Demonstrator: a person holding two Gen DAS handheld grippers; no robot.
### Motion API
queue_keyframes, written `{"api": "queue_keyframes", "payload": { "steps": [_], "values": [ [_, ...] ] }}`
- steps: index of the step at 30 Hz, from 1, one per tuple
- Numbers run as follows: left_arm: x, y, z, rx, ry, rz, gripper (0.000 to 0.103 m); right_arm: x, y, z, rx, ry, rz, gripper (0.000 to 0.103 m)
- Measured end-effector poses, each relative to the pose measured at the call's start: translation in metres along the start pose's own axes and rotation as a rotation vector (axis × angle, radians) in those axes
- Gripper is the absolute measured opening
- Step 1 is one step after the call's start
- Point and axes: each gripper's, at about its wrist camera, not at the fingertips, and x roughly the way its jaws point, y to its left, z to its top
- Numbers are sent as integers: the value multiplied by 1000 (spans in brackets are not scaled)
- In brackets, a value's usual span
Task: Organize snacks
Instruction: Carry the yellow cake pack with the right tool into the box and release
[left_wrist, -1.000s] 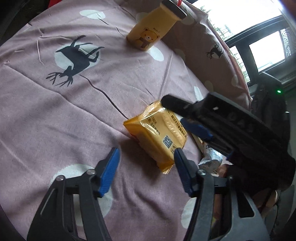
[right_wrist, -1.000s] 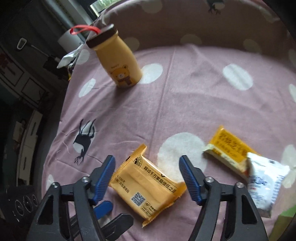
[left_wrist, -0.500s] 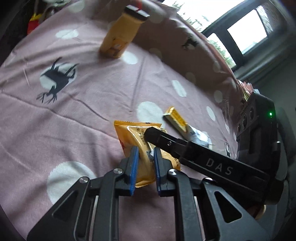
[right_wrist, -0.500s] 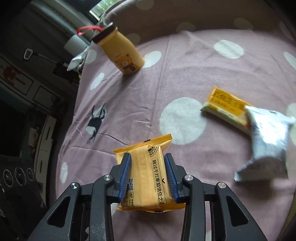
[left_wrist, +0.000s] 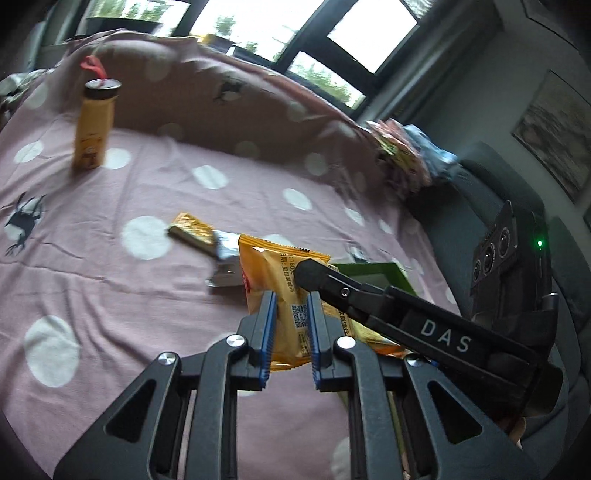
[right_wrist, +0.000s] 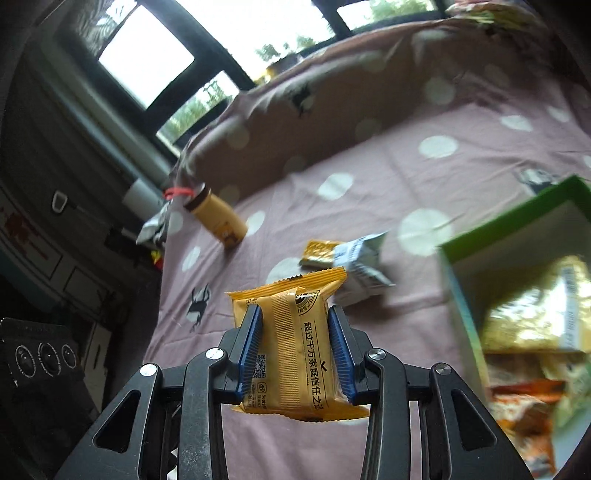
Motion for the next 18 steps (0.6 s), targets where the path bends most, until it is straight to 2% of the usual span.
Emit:
{"api": "queue_keyframes", "payload": {
  "steps": [6,11,15,17,18],
  "values": [
    [24,-38,-8,57,22,-97,13,-42,-34,-3,97,-95,-95,40],
    [50,-53,-12,20,59,-220,12,-65,-57,0,170,-166,-189,40],
    [68,-66,-16,18,93,-266,13,-73,-75,3,205,-184,-239,40],
    [77,-66,-16,0,133,-267,13,-75,-83,2,219,-166,-212,40],
    [77,-64,-16,-7,142,-254,13,-72,-86,4,220,-147,-167,40]
  ]
}}
